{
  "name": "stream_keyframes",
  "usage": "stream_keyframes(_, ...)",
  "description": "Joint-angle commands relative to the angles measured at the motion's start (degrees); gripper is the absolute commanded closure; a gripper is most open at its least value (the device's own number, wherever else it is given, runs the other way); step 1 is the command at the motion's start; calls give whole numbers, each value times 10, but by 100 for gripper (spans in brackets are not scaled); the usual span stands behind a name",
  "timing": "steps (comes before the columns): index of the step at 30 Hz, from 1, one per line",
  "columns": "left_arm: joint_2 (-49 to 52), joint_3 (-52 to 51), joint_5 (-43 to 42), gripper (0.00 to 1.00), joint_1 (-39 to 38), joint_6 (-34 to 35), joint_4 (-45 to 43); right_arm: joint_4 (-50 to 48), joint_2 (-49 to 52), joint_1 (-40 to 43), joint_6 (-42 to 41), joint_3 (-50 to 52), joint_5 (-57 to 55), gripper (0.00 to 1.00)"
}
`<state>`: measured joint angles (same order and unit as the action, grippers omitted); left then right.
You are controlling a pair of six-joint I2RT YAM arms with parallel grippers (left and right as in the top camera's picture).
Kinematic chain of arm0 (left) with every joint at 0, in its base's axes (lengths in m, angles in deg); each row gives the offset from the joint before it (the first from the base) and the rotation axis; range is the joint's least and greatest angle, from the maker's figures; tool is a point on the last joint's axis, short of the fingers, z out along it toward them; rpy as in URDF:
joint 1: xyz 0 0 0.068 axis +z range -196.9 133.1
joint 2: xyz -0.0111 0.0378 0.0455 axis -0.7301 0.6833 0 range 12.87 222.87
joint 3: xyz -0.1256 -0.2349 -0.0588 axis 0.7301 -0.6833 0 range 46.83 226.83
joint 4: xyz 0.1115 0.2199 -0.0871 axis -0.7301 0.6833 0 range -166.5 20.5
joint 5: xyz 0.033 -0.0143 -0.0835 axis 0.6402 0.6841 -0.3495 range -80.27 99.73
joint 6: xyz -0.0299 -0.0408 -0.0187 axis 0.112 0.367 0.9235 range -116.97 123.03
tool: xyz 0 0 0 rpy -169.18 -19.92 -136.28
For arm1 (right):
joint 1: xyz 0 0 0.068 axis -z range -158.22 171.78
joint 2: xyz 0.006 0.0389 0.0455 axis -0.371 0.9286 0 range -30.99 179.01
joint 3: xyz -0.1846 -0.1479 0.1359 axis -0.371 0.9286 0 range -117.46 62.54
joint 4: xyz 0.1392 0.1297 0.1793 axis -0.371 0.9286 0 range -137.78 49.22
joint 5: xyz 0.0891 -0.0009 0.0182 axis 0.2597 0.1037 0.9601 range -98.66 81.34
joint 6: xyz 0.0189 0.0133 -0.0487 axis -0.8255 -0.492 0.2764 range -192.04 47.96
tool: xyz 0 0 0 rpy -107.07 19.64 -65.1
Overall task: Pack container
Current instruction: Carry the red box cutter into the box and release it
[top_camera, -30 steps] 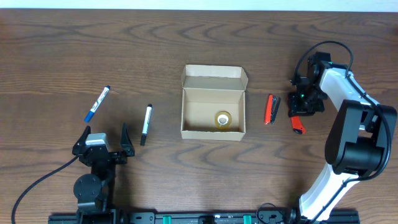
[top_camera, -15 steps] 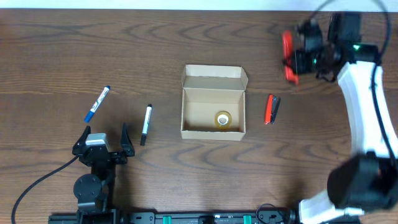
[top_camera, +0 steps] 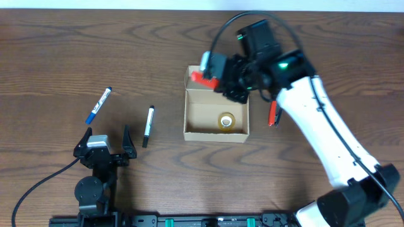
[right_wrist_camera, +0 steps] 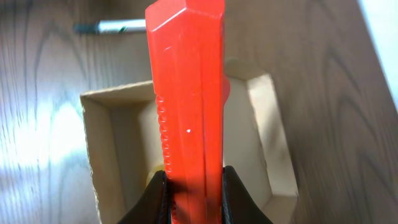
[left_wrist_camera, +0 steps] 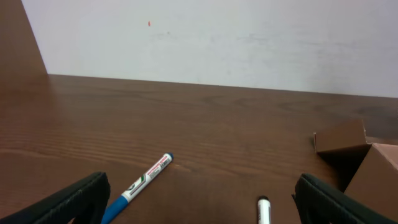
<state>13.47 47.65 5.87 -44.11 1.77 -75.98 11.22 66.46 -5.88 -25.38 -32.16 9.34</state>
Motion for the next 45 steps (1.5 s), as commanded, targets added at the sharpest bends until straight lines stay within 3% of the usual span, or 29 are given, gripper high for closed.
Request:
stream_keyframes(1, -3, -5, -6, 5, -2, 7, 23, 9, 35, -20, 67, 3, -39, 99)
stream_keyframes(24, -3, -5, -6, 5, -2, 6, 23, 3, 249, -6, 26, 7, -88, 99)
stream_keyframes(27, -3, -5, -6, 5, -2, 6, 23, 2, 250, -5, 26, 7, -87, 95)
stream_keyframes(29, -3, -5, -6, 5, -2, 6, 23, 2, 250, -5, 19, 7, -88, 71)
stream_keyframes(30, -3, -5, -6, 5, -2, 6, 23, 2, 250, -5, 15, 7, -88, 66)
stream_keyframes(38, -3, -5, -6, 5, -2, 6, 23, 18, 233, -9, 11, -2, -85, 66)
stream_keyframes(45, -3, -5, -6, 5, -2, 6, 23, -13, 98, -6, -24, -27, -66, 66)
